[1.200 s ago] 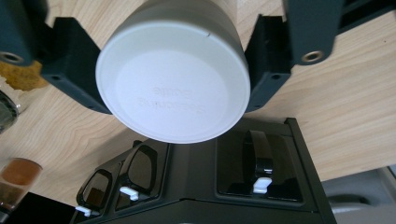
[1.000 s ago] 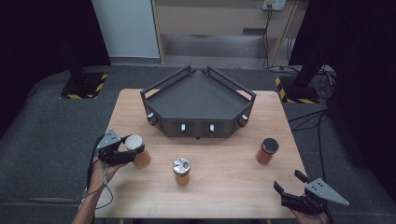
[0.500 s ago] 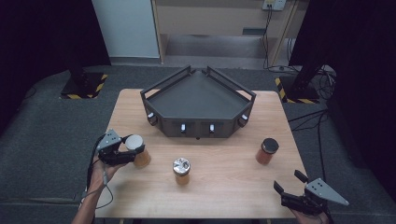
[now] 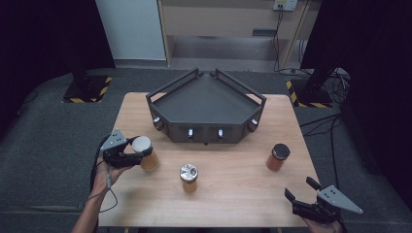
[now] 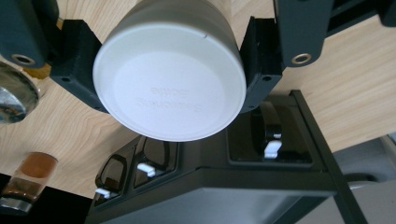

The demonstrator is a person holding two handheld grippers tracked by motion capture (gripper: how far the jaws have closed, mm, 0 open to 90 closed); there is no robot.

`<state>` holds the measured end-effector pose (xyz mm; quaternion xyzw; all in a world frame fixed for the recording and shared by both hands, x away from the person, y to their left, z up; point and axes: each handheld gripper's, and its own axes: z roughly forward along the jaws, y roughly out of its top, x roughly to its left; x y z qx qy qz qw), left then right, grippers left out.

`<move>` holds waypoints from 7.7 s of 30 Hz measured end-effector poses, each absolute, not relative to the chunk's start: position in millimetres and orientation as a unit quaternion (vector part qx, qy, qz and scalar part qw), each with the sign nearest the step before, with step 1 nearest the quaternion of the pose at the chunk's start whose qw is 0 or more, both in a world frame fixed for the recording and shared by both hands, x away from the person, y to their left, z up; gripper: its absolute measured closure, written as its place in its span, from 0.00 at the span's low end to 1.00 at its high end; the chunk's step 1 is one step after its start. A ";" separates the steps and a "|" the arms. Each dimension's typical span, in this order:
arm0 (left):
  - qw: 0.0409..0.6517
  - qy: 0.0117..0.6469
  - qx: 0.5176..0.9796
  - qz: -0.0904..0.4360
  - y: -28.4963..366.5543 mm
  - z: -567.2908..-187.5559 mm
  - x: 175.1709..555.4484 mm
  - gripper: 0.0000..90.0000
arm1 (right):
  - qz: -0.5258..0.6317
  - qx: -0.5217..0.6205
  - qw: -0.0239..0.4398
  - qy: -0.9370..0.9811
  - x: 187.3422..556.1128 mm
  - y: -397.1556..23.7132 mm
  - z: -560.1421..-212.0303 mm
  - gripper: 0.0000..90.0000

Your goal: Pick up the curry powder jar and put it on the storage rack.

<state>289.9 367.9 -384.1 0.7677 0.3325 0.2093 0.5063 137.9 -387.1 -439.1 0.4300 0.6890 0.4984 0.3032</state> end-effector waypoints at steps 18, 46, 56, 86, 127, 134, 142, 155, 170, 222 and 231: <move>0.512 0.297 0.783 0.191 352.7 -345.3 313.4 0.36 | 0.500 0.429 0.302 0.688 138.3 -387.5 -439.6 0.10; 0.517 0.279 0.788 0.185 325.3 -276.4 355.4 0.37 | 0.503 0.430 0.300 0.687 139.1 -388.8 -440.3 0.11; 0.518 0.283 0.784 0.191 313.7 -252.4 374.8 0.37 | 0.504 0.430 0.299 0.687 139.1 -389.4 -440.7 0.11; 0.511 0.349 0.751 0.229 261.5 -252.8 422.9 0.37 | 0.508 0.430 0.298 0.684 139.0 -391.5 -441.7 0.11; 0.491 0.395 0.736 0.247 253.9 -286.8 439.9 0.37 | 0.511 0.434 0.294 0.681 138.4 -392.2 -441.8 0.11; 0.496 0.398 0.732 0.245 255.5 -290.8 439.8 0.37 | 0.511 0.434 0.294 0.681 138.3 -392.1 -441.7 0.11; 0.496 0.389 0.734 0.253 253.0 -293.3 438.1 0.36 | 0.512 0.433 0.294 0.681 138.3 -392.2 -441.8 0.11; 0.515 0.392 0.719 0.253 260.0 -287.4 432.9 0.22 | 0.512 0.432 0.295 0.682 138.3 -392.1 -441.8 0.11; 0.535 0.367 0.716 0.259 274.6 -260.9 409.3 0.10 | 0.512 0.432 0.295 0.682 138.0 -392.7 -441.5 0.10; 0.598 0.321 0.705 0.206 376.8 -357.8 249.7 0.08 | 0.506 0.426 0.296 0.689 139.3 -389.3 -439.9 0.10; 0.598 0.327 0.705 0.198 378.5 -384.4 229.5 0.08 | 0.506 0.426 0.296 0.689 139.2 -389.2 -439.7 0.10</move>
